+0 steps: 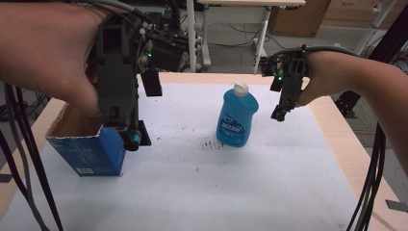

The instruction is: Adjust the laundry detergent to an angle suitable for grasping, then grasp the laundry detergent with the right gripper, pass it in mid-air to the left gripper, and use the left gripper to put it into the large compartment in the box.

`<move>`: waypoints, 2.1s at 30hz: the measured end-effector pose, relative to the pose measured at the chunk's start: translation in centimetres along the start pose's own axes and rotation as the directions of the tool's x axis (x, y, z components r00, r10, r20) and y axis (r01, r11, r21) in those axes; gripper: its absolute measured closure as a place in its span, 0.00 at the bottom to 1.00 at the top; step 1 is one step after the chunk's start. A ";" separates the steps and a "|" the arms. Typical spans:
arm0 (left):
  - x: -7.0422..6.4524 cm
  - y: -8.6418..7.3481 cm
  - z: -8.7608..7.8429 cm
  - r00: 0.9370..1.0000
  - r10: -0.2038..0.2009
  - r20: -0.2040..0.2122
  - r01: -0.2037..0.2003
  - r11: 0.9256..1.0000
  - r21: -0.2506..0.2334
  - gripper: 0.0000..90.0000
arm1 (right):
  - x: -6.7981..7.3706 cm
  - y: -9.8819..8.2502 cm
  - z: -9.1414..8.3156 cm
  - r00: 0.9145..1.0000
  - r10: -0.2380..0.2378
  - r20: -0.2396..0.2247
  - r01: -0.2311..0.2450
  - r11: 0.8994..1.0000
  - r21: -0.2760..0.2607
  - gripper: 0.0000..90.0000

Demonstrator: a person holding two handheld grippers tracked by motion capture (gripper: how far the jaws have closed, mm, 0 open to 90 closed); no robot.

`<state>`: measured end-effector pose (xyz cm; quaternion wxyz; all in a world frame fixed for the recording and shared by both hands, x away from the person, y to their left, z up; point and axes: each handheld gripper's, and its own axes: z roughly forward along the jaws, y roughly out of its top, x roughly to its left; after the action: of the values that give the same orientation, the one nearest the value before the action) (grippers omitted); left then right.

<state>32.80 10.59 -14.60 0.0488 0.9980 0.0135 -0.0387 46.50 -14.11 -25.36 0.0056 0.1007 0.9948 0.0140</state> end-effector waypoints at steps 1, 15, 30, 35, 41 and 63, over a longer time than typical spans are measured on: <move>0.0 0.0 0.0 1.000 -0.004 -0.003 0.004 1.000 -0.001 0.02 | 0.0 0.0 0.0 1.000 0.001 0.001 -0.001 1.000 -0.005 0.02; -0.1 0.3 0.1 1.000 0.005 -0.002 -0.005 1.000 -0.004 0.02 | 0.2 0.1 -0.2 1.000 0.004 0.008 -0.004 1.000 -0.010 0.02; 0.2 0.3 0.1 1.000 0.002 0.005 -0.002 1.000 -0.005 0.02 | 0.0 -0.6 -0.4 1.000 0.014 0.009 -0.014 1.000 -0.017 0.02; 0.1 0.2 0.2 1.000 -0.002 -0.002 0.002 1.000 -0.001 0.02 | 0.1 -1.1 -0.1 0.999 0.043 0.002 -0.042 0.998 -0.050 0.02; -0.1 0.3 0.2 1.000 0.007 -0.003 -0.007 1.000 -0.003 0.02 | 0.4 -2.4 1.4 0.997 0.067 -0.029 -0.071 0.987 -0.146 0.02; -0.5 0.0 0.3 1.000 0.021 -0.005 -0.021 1.000 -0.003 0.02 | 1.2 -5.3 6.6 0.965 0.216 -0.150 -0.262 0.844 -0.468 0.01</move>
<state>32.33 10.57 -14.84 0.0506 0.9981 0.0031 -0.0355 44.37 -18.89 -32.17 -0.0168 0.2186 0.9383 0.2675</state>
